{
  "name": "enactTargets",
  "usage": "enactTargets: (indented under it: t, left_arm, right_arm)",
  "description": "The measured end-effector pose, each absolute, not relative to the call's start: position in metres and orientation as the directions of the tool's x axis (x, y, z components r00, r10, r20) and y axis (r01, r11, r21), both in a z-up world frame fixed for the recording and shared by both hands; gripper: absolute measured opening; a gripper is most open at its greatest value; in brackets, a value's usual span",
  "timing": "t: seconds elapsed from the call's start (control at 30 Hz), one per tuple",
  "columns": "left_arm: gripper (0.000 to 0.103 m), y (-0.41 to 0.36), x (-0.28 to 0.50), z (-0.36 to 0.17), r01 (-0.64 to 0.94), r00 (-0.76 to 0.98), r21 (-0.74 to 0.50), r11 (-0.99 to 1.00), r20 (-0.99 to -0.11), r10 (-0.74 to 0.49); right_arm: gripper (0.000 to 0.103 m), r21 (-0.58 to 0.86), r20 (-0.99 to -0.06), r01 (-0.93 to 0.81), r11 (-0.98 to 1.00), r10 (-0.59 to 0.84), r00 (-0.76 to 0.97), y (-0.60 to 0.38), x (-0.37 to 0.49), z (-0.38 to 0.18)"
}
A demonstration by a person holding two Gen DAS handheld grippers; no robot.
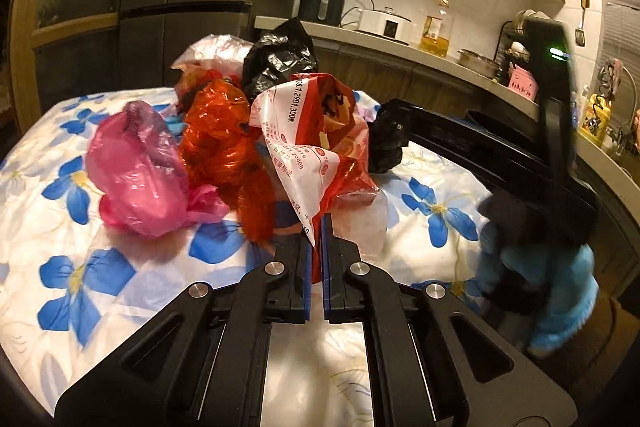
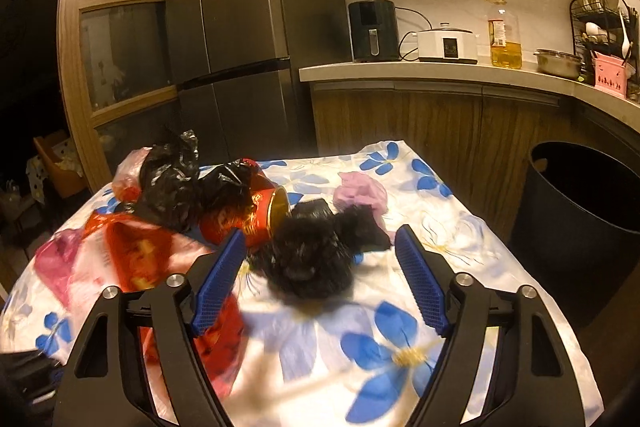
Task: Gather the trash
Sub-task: 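Grasp the white-red printed bag with the left tool while the right tool grasps the black bag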
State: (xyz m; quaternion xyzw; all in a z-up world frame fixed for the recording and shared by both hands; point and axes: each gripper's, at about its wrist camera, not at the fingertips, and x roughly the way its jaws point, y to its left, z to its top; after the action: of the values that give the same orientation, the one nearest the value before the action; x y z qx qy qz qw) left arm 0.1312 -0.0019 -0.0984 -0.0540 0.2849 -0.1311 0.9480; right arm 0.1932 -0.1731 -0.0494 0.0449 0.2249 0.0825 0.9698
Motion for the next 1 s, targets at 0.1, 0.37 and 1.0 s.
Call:
enactTargets:
  t: [0.1,0.37,1.0]
  left_arm:
    - [0.003,0.002,0.130,-0.098,0.207,0.804,-0.192,0.959,-0.525,-0.279]
    - [0.003,0.009,0.121,-0.096,0.197,0.819,-0.211,0.957,-0.502,-0.279]
    - [0.002,-0.025,0.083,-0.042,0.276,0.866,-0.205,0.939,-0.370,-0.336]
  right_arm:
    - [0.061,0.114,-0.446,-0.132,0.985,0.170,0.879,-0.170,0.207,-0.057]
    - [0.014,0.172,-0.499,-0.149,0.974,0.217,0.839,-0.182,0.207,-0.067]
    - [0.008,0.167,-0.351,-0.133,0.977,0.185,0.918,-0.240,0.109,-0.009]
